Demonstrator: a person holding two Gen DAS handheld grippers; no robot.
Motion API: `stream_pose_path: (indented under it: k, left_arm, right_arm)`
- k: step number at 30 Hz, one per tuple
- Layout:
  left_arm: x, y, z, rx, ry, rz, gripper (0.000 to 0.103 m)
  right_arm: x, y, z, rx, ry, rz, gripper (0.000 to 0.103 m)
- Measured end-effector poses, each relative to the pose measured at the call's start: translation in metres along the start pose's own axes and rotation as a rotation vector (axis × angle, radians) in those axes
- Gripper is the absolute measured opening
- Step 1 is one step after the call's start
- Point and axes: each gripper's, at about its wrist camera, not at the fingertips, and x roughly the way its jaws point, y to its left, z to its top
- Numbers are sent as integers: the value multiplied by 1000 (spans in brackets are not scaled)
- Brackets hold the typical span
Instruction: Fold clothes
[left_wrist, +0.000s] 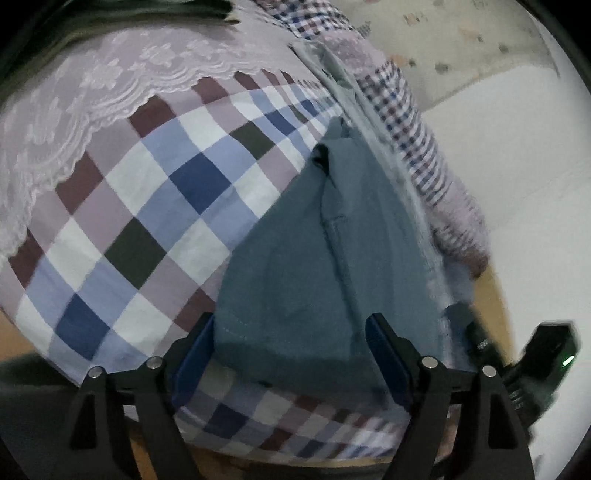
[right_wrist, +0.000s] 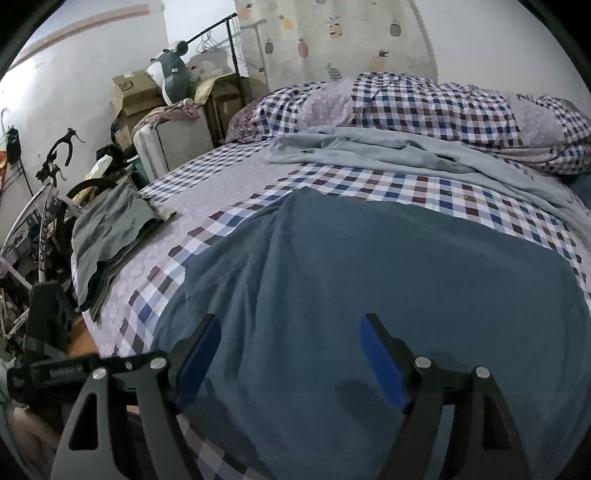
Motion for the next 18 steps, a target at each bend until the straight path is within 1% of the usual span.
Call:
stream_pose_path:
  k: [4, 8, 13, 18]
  left_arm:
    - [-2, 5, 5, -65, -11, -103, 84]
    - [-4, 4, 8, -82, -20, -166, 84]
    - [-8, 9, 13, -126, -50, -237, 84]
    - [-8, 9, 20, -150, -47, -301, 84]
  right_arm:
    - [5, 6, -1, -16, 10, 7, 81]
    - [10, 19, -4, -68, 14, 25, 81]
    - [24, 51, -21, -204, 20, 75, 81]
    - [32, 88, -43, -365, 18, 144, 81]
